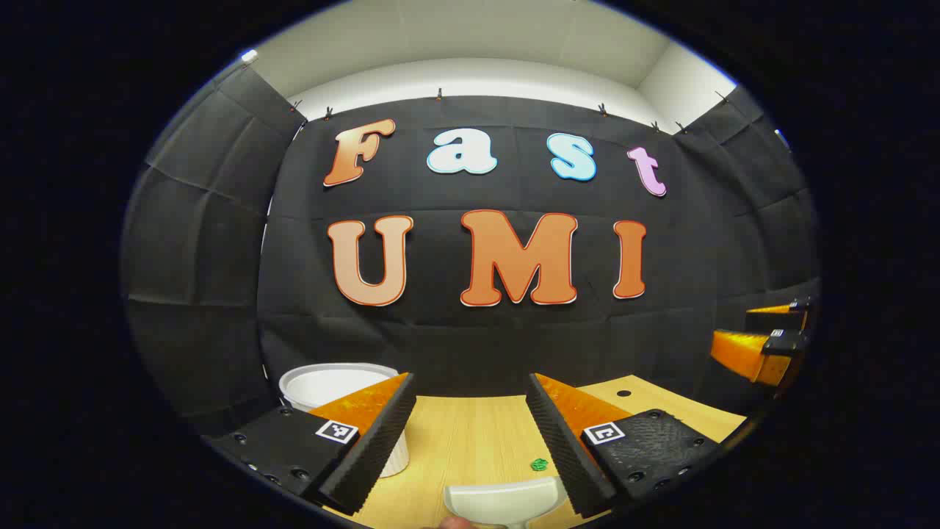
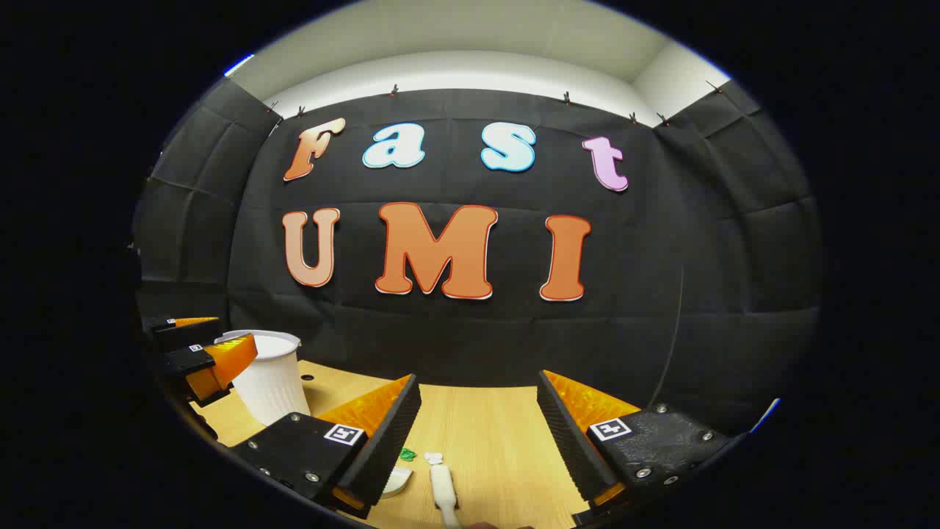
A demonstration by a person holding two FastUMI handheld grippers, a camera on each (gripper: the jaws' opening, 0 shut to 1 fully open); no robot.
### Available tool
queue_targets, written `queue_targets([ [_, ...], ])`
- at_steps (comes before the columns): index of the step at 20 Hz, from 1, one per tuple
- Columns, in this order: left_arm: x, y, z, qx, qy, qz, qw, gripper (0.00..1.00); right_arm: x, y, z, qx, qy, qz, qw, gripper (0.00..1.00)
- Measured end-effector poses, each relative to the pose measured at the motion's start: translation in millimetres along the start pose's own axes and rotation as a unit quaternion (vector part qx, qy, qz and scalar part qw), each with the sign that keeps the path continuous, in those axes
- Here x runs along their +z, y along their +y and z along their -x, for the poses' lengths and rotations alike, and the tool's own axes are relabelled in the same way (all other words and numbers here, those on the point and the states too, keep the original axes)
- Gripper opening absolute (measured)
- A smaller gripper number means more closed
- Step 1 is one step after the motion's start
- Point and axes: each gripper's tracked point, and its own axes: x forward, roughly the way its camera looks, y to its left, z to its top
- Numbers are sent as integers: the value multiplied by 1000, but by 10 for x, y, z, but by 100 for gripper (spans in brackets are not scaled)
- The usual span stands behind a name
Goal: Pick up the small broom and dustpan from the desktop, sweep the trash into the dustpan with the broom, and then empty the trash into the garbage bin.
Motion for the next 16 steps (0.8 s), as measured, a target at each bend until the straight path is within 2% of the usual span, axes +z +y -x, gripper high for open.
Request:
queue_targets([
  [4, -10, -104, -3, 7, 4, -1, 1000, 95, -6, -13, -43, 9, -5, 5, 1000, 95],
  [9, -161, -223, -26, 9, 21, 5, 1000, 95, -255, -42, -74, 13, 22, -7, 1000, 95],
  [16, -331, -311, -18, 5, 39, 10, 999, 95, -367, 19, -69, 22, 25, -8, 999, 95],
])
